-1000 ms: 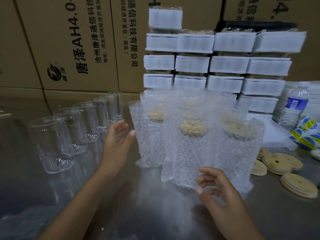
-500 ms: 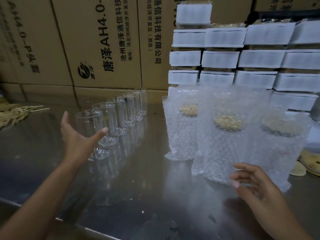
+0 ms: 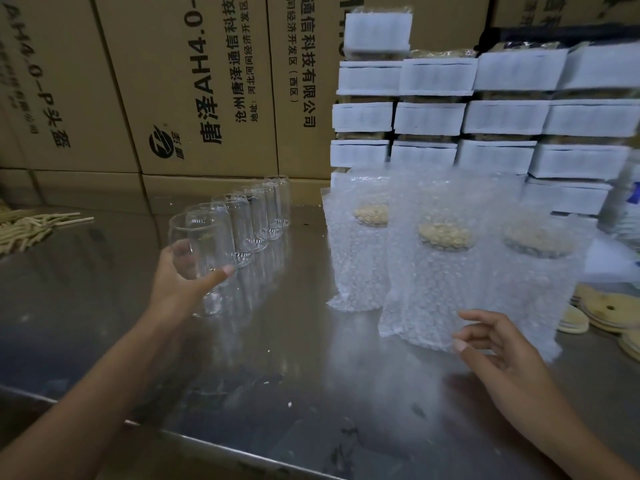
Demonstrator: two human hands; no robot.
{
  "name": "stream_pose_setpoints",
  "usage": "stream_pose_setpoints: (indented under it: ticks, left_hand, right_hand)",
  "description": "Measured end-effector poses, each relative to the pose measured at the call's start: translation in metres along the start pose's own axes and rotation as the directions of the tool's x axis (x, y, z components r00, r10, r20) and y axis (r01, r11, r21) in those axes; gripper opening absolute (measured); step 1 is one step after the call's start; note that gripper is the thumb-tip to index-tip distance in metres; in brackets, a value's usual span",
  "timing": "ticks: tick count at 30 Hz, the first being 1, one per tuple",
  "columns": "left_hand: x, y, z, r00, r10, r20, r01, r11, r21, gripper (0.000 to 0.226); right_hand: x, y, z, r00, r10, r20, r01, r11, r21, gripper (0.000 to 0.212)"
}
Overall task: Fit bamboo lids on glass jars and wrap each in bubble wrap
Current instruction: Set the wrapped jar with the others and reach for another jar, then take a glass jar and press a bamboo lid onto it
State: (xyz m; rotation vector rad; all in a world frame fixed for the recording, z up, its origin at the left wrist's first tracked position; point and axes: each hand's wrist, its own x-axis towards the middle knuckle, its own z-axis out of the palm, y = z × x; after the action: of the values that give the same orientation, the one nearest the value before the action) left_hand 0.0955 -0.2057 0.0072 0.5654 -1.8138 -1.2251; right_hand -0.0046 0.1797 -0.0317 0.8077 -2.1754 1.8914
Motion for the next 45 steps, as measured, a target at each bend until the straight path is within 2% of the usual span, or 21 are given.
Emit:
stream_pose_setpoints:
  ticks: [3, 5, 9, 12, 15, 20, 27, 33, 36, 40, 42, 45]
  left_hand:
    - [-0.02, 0.031, 0.001, 0.98, 0.13, 0.154, -0.132, 0.991, 0.002, 0.084]
    - [-0.043, 0.056, 0.007, 0.947, 0.167, 0.273, -0.153, 0.986, -0.072, 0.088]
    - [-0.089, 0.089, 0.033, 0.907, 0.187, 0.378, -0.081, 0.957, -0.278, 0.082]
    - [-0.126, 0.103, 0.062, 0.865, 0.206, 0.457, 0.001, 0.911, -0.413, 0.077]
    - [-0.158, 0.111, 0.092, 0.821, 0.235, 0.521, 0.019, 0.9, -0.436, 0.074]
    - [-0.196, 0.114, 0.136, 0.804, 0.213, 0.556, 0.052, 0.905, -0.422, 0.069]
    - [-0.231, 0.114, 0.175, 0.843, 0.145, 0.517, 0.135, 0.874, -0.466, 0.076]
    - [-0.233, 0.107, 0.184, 0.886, 0.093, 0.454, 0.149, 0.871, -0.468, 0.074]
    - [-0.232, 0.105, 0.188, 0.89, 0.083, 0.448, 0.147, 0.878, -0.456, 0.073]
    - [-0.234, 0.103, 0.19, 0.882, 0.081, 0.464, 0.155, 0.88, -0.449, 0.077]
    - [-0.234, 0.102, 0.189, 0.883, 0.078, 0.463, 0.159, 0.879, -0.45, 0.077]
    - [-0.233, 0.103, 0.188, 0.882, 0.099, 0.461, 0.141, 0.877, -0.459, 0.079]
  right_hand:
    - [0.003, -0.003, 0.001, 1.0, -0.004, 0.001, 0.004, 1.0, -0.024, 0.037]
    - [0.0, -0.006, 0.002, 1.0, -0.003, 0.008, 0.003, 0.999, -0.046, 0.035]
    - [-0.006, -0.012, 0.008, 0.999, -0.032, 0.012, 0.033, 0.995, -0.099, 0.034]
    - [-0.011, -0.016, 0.01, 0.999, -0.035, -0.031, 0.034, 0.998, -0.052, 0.033]
    - [-0.018, -0.019, 0.005, 0.996, -0.035, -0.076, 0.036, 0.999, 0.016, 0.031]
    - [-0.032, -0.017, -0.033, 0.993, -0.033, -0.109, 0.037, 0.999, 0.028, 0.03]
    - [-0.03, -0.017, -0.103, 0.982, -0.01, -0.187, -0.004, 0.997, -0.073, 0.025]
    - [-0.007, -0.003, -0.143, 0.955, 0.04, -0.294, -0.105, 0.973, -0.208, 0.02]
    - [0.006, 0.007, -0.158, 0.942, -0.001, -0.336, -0.14, 0.908, -0.395, 0.019]
    - [0.015, 0.025, -0.17, 0.943, -0.02, -0.332, -0.227, 0.691, -0.686, 0.03]
    - [0.018, 0.031, -0.17, 0.947, 0.025, -0.32, -0.268, 0.609, -0.747, 0.035]
    - [0.024, 0.037, -0.165, 0.936, 0.126, -0.33, -0.339, 0.58, -0.74, 0.043]
